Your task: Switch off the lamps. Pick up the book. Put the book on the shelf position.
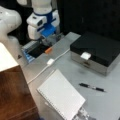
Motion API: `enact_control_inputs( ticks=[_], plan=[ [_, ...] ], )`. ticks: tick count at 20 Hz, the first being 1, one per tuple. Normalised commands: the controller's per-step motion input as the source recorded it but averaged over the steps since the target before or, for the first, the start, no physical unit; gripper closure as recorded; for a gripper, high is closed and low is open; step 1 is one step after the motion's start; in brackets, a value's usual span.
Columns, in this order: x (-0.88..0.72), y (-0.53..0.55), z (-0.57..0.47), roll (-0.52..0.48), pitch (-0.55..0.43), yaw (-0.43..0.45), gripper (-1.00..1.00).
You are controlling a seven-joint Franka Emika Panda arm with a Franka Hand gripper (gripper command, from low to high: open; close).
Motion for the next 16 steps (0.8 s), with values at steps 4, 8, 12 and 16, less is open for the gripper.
enact_control_inputs(
  ticks=[4, 8, 12, 16],
  plan=[
    [-0.22, 0.08, -0.23, 0.19, -0.22, -0.047, 1.0],
    [-0.2, 0.08, -0.25, 0.159, -0.227, -0.033, 1.0],
    [-0.21, 0.08, -0.29, 0.124, -0.21, -0.021, 1.0],
    [-0.21, 0.1, -0.28, 0.095, -0.192, -0.009, 1.0]
  ],
)
